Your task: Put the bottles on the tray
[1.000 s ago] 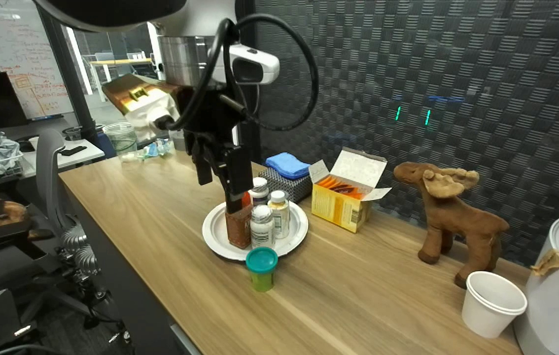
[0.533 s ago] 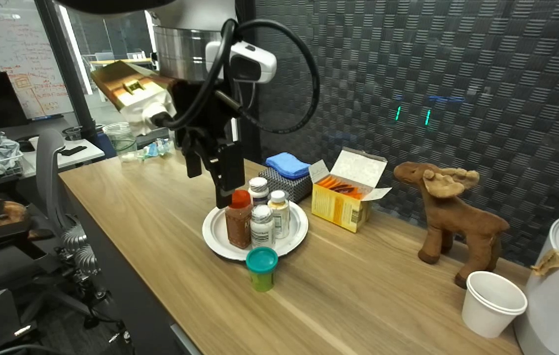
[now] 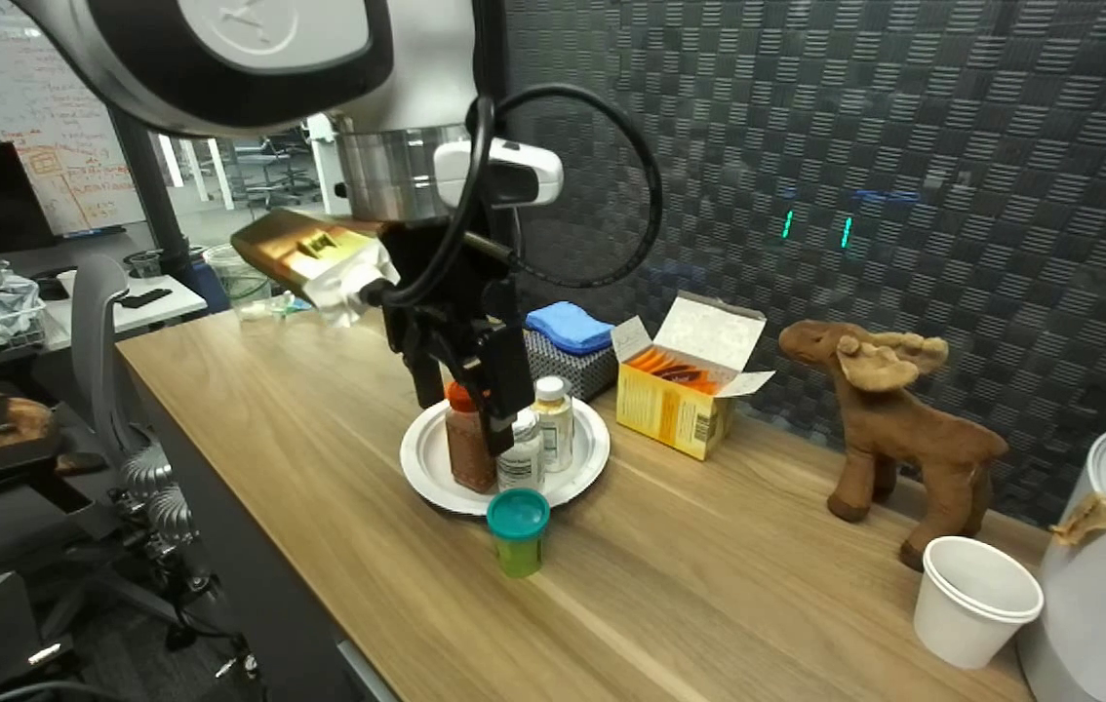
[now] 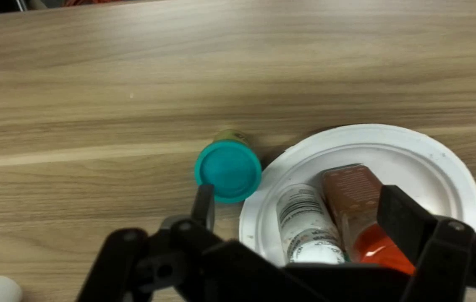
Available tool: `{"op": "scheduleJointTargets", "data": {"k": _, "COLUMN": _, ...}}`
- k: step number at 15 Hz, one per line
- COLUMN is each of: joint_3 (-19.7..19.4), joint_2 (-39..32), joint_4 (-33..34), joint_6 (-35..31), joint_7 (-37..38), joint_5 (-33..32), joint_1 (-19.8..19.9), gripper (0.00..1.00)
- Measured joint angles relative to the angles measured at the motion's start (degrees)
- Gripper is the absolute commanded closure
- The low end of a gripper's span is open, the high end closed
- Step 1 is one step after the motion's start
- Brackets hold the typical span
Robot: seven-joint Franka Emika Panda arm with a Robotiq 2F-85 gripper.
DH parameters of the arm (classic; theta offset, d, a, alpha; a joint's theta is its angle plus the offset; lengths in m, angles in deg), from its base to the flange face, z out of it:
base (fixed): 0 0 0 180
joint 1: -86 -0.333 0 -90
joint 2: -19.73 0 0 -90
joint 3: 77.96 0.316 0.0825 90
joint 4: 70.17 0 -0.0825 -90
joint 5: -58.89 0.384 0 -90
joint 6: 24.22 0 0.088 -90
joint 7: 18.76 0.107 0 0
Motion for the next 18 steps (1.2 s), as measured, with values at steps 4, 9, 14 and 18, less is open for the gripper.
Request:
{"op": "scheduleJointTargets", "data": {"k": 4, "joint_3": -0.1, "joint_2": -4.1, "joint_4": 0.0, "joint_6": -4.0, "joint_7": 5.7, "joint_5": -7.4, "joint_1": 0.5, "gripper": 0.0}}
{"op": "scheduleJointTargets", "data": {"k": 9, "joint_3": -1.3, "joint_2": -8.4, "joint_4": 0.2, "joint_6": -7.9, "joint_7": 11.7, "joint_5": -14.8, "joint_1": 0.7, "gripper": 0.0}}
{"op": "scheduleJointTargets", "data": {"k": 14, "joint_3": -2.3, "joint_2": -10.8, "joint_4": 0.7, "joint_6": -8.4, "joint_7": 11.7, "joint_5": -15.2, "joint_1": 0.8, "gripper": 0.29}}
{"op": "scheduleJointTargets", "data": {"k": 18, "joint_3": -2.4, "joint_2": -11.2, "joint_4": 0.7, "joint_6": -9.2, "joint_7": 11.4, "joint_5": -15.2, "joint_1": 0.9, "gripper": 0.6}}
